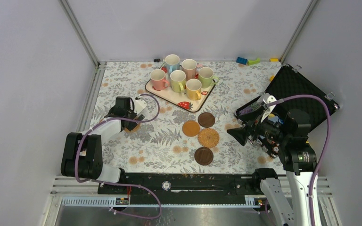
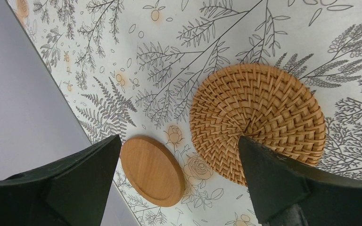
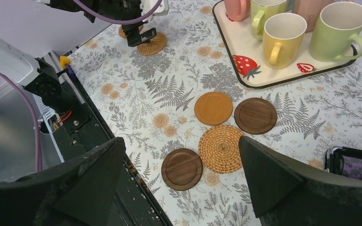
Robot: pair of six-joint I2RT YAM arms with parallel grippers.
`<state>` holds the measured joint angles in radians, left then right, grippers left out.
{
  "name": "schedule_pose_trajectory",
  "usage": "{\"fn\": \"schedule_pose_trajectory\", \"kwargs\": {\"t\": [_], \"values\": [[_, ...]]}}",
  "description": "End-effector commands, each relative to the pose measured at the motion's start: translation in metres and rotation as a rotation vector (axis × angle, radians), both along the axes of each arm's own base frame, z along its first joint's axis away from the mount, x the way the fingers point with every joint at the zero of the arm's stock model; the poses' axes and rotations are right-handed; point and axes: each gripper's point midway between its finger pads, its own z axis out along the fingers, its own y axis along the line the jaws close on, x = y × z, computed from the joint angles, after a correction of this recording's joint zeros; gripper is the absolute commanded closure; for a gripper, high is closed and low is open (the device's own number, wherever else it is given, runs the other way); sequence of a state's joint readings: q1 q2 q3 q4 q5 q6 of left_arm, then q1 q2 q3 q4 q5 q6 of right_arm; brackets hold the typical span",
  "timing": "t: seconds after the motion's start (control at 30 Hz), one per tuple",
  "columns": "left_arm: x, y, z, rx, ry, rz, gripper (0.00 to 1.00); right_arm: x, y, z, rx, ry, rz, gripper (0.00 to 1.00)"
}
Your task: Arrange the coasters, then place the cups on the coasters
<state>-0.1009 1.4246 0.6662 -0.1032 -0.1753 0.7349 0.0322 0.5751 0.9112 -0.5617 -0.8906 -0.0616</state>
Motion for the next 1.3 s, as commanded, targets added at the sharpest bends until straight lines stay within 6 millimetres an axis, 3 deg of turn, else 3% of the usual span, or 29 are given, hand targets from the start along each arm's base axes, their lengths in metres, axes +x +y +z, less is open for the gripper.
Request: {"fn": "schedule_pose_trajectory", "kwargs": {"t": [0.0, 0.4, 0.5, 0.63, 0.73, 0.83, 0.93, 1.1, 1.27], "values": [[-0.007, 0.008, -0.008, 0.008, 0.041, 0.015, 0.01, 0.007, -0.001, 0.005, 0.002, -0.029, -0.017, 0.01], [-0.012, 0.004, 0.005, -0.020, 0.030, -0.013, 0.01, 0.009, -0.002, 0.004, 0.000, -0.029, -0.024, 0.01], [-0.006, 0.001, 0.024, -0.044, -0.017, -0.004, 0.01, 0.010, -0.003, 0.004, -0.003, -0.029, -0.030, 0.02], [0.004, -0.021, 0.074, -0.149, -0.101, -0.034, 0.01, 0.014, -0.004, 0.001, -0.008, -0.025, -0.038, 0.02], [0.008, -0.057, 0.104, -0.171, -0.154, -0.127, 0.01, 0.018, -0.006, -0.002, -0.018, -0.021, -0.049, 0.02], [0.003, -0.108, 0.115, -0.132, -0.173, -0.266, 0.01, 0.023, -0.008, -0.006, -0.034, -0.022, -0.066, 0.02], [-0.008, -0.165, 0.112, -0.108, -0.151, -0.420, 0.01, 0.030, -0.012, -0.011, -0.051, -0.024, -0.093, 0.02], [-0.016, -0.243, 0.106, -0.151, -0.103, -0.557, 0.01, 0.039, -0.017, -0.020, -0.075, -0.017, -0.118, 0.02], [-0.024, -0.299, 0.089, -0.178, -0.069, -0.648, 0.01, 0.046, -0.019, -0.028, -0.078, 0.001, -0.125, 0.02]]}}
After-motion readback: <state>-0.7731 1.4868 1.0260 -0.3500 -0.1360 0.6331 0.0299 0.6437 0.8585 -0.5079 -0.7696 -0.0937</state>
